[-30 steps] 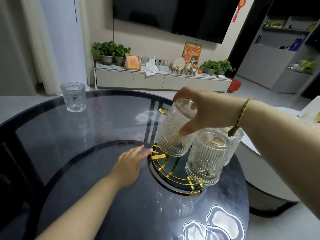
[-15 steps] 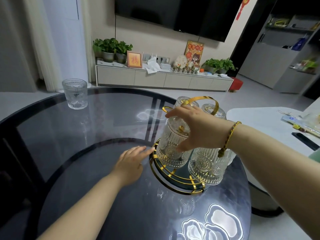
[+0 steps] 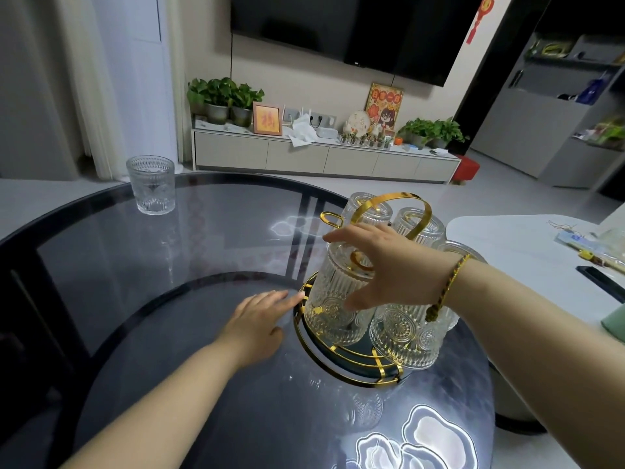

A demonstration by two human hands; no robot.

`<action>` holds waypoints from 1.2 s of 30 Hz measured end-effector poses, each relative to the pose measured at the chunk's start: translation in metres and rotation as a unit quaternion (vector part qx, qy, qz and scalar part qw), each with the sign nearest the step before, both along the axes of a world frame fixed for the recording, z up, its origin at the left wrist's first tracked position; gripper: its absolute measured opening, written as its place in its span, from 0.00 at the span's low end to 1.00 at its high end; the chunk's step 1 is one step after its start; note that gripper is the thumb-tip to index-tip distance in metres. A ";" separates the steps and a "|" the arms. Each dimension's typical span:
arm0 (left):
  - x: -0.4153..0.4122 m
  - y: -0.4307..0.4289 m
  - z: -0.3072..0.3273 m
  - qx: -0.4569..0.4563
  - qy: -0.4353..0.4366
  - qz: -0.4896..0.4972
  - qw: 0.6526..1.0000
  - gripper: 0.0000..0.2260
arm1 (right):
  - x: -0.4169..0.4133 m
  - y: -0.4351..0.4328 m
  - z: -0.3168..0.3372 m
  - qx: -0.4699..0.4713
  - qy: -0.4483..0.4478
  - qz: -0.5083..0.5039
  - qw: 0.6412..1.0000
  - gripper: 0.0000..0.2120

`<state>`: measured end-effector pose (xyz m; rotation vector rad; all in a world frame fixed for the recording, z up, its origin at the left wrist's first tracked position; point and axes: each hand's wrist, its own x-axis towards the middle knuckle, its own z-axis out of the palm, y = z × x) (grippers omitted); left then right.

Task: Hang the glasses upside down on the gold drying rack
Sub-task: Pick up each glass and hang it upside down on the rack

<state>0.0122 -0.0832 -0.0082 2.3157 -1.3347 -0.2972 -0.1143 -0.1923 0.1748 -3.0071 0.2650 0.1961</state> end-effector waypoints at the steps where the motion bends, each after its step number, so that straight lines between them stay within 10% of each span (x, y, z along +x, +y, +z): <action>1: 0.000 0.000 0.001 0.007 0.000 -0.005 1.000 0.29 | -0.001 0.000 -0.001 -0.003 -0.002 -0.001 1.000 0.40; 19: 0.032 0.095 0.010 -0.082 -0.049 0.195 0.976 0.20 | 0.026 0.058 -0.001 0.074 -0.306 0.024 0.949 0.18; 29: 0.083 0.169 -0.001 0.013 -0.088 0.322 0.942 0.27 | 0.183 0.112 -0.135 0.422 -0.211 -0.148 0.869 0.34; 36: 0.091 0.168 -0.016 -0.043 -0.086 0.323 0.941 0.25 | 0.308 0.101 -0.172 0.437 -0.247 -0.174 0.847 0.48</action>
